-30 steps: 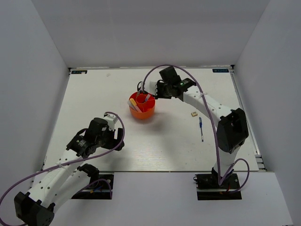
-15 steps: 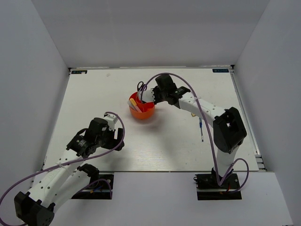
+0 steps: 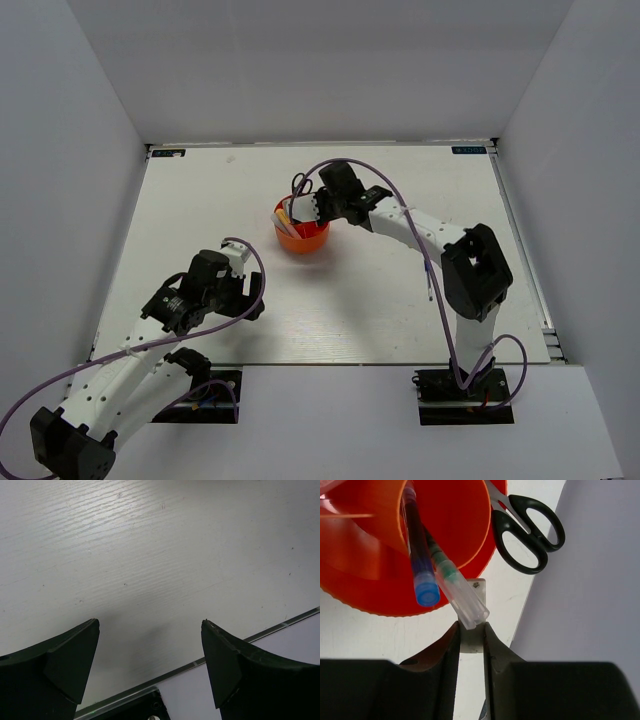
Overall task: Sort the stationery into containers
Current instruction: Place the stationery in the storage box.
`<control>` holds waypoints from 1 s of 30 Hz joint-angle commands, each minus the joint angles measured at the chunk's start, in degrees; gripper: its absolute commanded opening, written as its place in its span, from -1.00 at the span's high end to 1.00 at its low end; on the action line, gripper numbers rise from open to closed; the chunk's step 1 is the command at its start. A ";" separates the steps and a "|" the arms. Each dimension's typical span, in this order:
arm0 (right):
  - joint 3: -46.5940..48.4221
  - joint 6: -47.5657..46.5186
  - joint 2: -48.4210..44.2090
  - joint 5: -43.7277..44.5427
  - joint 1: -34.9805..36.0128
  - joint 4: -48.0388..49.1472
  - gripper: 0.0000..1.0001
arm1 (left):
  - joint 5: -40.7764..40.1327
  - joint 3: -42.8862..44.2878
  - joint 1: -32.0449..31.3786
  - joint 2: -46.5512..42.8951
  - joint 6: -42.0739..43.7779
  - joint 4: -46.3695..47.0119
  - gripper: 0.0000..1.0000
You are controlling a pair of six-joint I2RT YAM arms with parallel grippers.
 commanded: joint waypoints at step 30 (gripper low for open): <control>7.32 3.57 6.16 1.48 1.31 1.61 0.50 | -0.36 -0.49 0.21 -0.47 0.93 0.04 -0.87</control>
